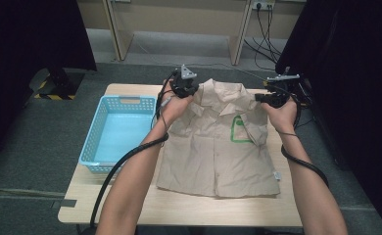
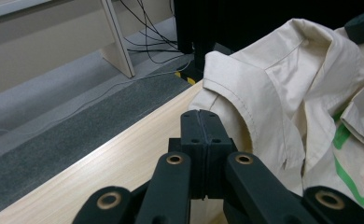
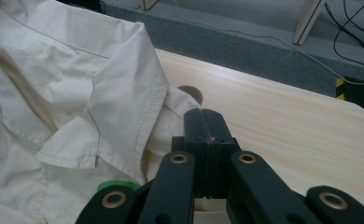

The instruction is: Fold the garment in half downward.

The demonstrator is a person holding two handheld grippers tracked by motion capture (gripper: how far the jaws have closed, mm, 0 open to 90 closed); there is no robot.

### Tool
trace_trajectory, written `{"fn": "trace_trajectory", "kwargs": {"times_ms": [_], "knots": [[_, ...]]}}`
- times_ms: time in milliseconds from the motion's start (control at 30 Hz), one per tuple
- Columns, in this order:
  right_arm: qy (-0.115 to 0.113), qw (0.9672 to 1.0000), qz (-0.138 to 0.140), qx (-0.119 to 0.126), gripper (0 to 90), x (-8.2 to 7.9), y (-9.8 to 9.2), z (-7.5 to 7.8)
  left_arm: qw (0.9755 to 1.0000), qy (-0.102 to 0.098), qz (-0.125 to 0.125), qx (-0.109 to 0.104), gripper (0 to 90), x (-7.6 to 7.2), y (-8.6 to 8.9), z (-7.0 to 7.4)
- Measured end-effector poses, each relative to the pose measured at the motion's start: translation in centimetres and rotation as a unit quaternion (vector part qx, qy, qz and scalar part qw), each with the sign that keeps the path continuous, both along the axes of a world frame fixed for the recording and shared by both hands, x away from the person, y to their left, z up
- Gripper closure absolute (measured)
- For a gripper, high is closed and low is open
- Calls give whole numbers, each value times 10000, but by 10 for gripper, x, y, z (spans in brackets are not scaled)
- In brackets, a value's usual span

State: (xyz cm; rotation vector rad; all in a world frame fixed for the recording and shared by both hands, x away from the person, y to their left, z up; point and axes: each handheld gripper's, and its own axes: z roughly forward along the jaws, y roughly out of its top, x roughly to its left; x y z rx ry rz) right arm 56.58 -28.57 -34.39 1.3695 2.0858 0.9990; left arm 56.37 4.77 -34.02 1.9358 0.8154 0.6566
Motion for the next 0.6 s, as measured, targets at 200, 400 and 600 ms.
{"fn": "trace_trajectory", "kwargs": {"times_ms": [200,400,600], "knots": [[-137,9999,53,62,900,-13,-4,3,9997,-93,-156,146,898,-11,-1,3],[-222,9996,142,37,900,-26,-5,4,9996,-60,-215,154,898,-17,2,-2],[-336,9990,282,-14,900,-40,0,7,9991,-121,-306,253,898,-27,8,-3]]}}
